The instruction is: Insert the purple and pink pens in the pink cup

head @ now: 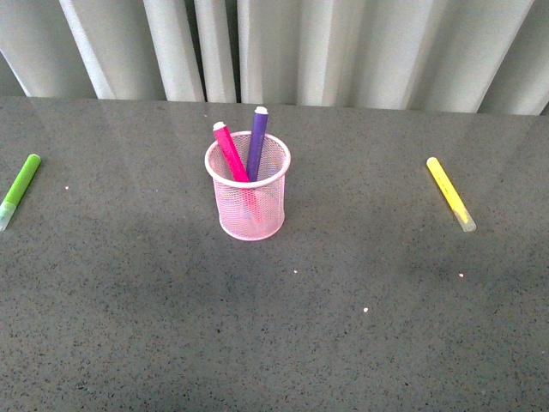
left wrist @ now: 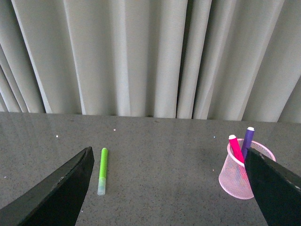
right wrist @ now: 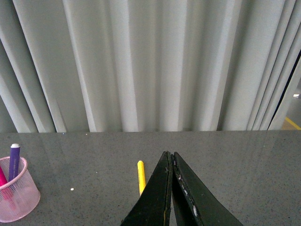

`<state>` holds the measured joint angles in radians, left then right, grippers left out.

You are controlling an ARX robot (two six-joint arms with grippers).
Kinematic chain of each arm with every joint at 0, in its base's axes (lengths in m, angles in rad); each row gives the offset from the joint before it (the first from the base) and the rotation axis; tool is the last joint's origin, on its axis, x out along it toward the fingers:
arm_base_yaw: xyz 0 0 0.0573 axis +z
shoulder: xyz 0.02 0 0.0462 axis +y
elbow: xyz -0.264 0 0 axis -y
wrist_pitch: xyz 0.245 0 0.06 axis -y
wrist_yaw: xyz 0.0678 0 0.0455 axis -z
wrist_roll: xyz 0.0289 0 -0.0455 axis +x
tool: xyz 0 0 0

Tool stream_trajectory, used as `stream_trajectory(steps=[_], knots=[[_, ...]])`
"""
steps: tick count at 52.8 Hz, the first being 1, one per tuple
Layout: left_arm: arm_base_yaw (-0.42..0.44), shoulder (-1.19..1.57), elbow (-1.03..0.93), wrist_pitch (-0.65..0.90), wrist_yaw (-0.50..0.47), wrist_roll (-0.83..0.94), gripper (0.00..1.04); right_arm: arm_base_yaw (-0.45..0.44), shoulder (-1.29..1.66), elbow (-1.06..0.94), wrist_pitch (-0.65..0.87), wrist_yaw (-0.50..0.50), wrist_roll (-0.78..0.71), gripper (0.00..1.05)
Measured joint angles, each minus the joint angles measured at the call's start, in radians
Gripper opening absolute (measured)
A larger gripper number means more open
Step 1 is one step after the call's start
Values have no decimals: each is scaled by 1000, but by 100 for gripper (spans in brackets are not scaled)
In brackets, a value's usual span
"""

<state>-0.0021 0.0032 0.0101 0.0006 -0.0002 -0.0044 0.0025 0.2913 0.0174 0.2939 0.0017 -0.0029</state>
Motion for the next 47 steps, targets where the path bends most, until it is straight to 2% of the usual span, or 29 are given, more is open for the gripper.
stream_trajectory(steps=[25,31,45,47], knots=[[0,0,0,0,0,0,98,0,-116,0,-115,0,0,3],[0,0,0,0,-1,0,98,0,-260,0,-286,1,0,3],[0,0,0,0,0,0,98,0,-287,0,-292,0,0,4],[0,0,0,0,0,0,98,0,-287,0,-292,0,0,7]])
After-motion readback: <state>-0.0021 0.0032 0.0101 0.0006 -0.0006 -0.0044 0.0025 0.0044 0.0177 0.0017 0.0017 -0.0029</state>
